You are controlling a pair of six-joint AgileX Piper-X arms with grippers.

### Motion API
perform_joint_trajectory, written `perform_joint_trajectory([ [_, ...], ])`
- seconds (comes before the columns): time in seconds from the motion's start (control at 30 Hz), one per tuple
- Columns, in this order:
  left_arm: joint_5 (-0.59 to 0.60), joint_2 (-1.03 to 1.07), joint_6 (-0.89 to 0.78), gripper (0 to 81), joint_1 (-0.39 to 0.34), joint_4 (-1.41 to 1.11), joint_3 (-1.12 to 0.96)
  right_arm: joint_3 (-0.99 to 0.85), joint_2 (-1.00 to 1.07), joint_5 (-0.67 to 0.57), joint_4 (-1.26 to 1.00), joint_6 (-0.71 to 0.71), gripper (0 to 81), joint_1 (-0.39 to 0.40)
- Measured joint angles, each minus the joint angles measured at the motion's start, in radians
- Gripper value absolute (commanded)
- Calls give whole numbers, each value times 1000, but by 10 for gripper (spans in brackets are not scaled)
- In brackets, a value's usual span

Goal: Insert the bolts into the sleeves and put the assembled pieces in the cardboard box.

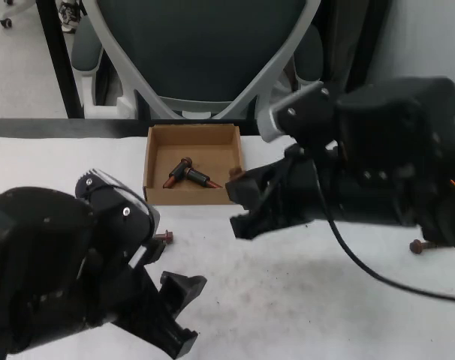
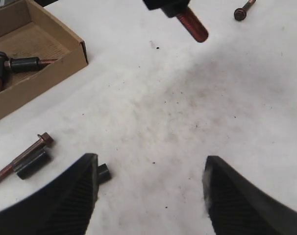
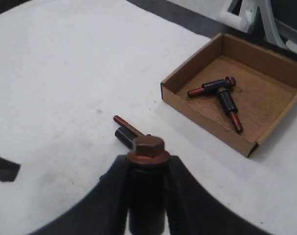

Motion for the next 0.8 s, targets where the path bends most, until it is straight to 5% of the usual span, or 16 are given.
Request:
perform_joint_trajectory([
  [0.43, -147, 48, 267, 561, 0, 395, -237, -296, 273, -91, 175, -16, 3, -40],
  [0.8, -289, 281, 458, 561, 0, 471, -308, -629, 475, -105, 329, -16, 3, -48],
])
